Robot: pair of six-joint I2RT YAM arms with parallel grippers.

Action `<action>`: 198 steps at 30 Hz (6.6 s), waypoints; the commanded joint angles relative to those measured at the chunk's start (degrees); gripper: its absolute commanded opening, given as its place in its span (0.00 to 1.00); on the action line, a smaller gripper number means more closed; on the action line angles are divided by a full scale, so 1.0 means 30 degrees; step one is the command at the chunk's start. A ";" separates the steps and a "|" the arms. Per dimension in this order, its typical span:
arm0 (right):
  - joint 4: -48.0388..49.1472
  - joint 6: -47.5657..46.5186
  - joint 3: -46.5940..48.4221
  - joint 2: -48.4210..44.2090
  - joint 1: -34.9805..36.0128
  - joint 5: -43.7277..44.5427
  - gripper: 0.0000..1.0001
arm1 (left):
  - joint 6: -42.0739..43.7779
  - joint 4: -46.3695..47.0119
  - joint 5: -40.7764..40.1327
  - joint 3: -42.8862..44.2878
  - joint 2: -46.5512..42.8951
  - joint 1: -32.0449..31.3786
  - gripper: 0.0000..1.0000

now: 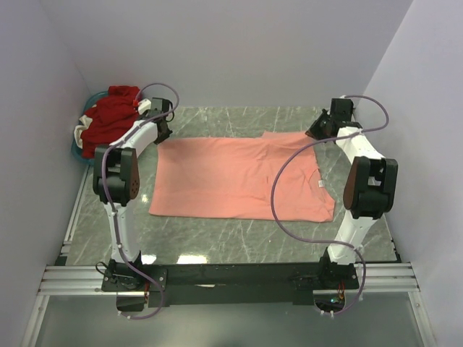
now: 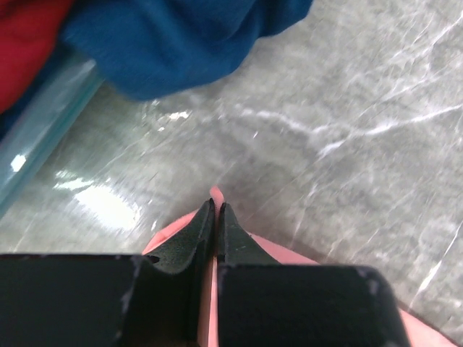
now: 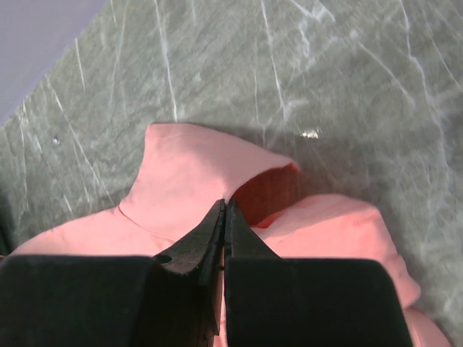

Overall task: Fold and stack the t-shirts
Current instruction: Fold the tshirt

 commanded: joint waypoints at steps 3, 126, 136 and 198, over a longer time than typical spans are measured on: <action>0.1378 0.0336 -0.2548 -0.2971 -0.0218 0.0745 0.00 | -0.0378 0.0475 0.0013 -0.1490 -0.2465 0.0077 0.01; -0.2371 -0.0864 -0.1851 0.0163 0.9099 0.9681 0.02 | -0.3455 0.6628 0.1420 -1.6670 -1.2958 -0.1300 0.43; -0.1522 -0.0249 -0.5043 -0.3848 0.9304 0.9066 0.00 | -0.3807 0.6804 0.1478 -1.6934 -1.2489 -0.1153 0.41; 0.0559 0.1363 -1.7319 -1.6158 0.2158 0.4262 0.50 | 0.0175 0.9177 0.9065 -1.1990 -0.9797 -1.0987 0.55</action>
